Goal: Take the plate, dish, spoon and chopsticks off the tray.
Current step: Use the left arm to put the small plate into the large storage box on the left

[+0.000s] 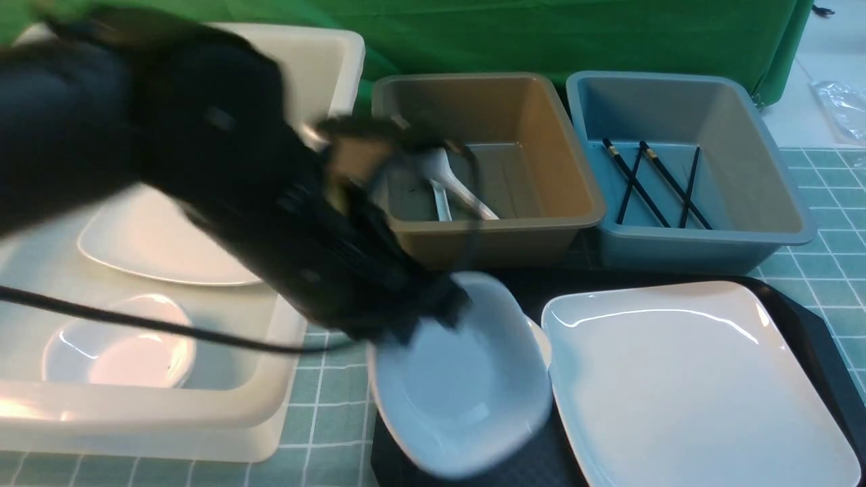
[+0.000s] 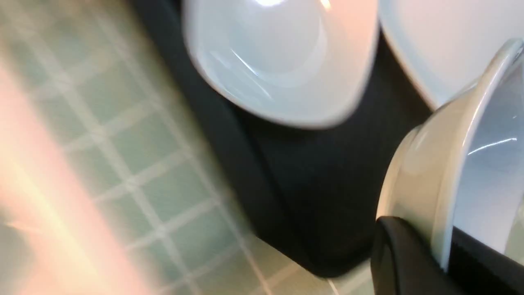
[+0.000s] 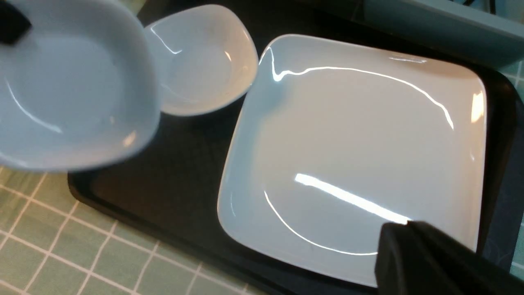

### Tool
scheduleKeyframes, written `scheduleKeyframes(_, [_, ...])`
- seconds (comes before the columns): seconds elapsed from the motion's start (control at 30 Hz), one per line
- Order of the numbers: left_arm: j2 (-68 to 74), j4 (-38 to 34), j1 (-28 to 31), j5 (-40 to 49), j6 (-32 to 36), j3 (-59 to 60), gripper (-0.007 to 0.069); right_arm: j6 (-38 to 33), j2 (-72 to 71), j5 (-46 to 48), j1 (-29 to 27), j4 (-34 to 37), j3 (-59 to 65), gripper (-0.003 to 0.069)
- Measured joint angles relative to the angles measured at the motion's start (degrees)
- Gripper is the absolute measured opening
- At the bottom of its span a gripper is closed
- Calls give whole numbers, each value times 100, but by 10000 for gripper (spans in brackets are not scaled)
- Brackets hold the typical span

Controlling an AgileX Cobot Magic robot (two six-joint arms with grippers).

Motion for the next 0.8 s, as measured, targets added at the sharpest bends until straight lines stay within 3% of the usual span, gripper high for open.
scheduleKeyframes(0.13, [-821,0,1576,133,188,0,19,0,0,-55,0,0,0,20])
scheduleKeyframes(0.23, [-1215,17,3147,262,652,35,19,-5,0,-82,0,0,0,20])
scheduleKeyframes(0.27, [-1222,17,3239,262,687,44,19,-5,0,-82,0,0,0,20])
scheduleKeyframes(0.3, [-1250,-11,3857,261,772,134,19,-5,0,-89,0,0,0,20])
scheduleKeyframes(0.4, [-1114,-306,5012,-5,860,595,19,-5,0,-156,0,41,0,20])
scheduleKeyframes(0.53, [-765,-423,5438,-605,937,1118,19,-5,0,-227,0,41,0,20])
scheduleKeyframes(0.8, [-35,-714,5476,-1077,990,1392,19,-5,0,-248,0,41,0,20])
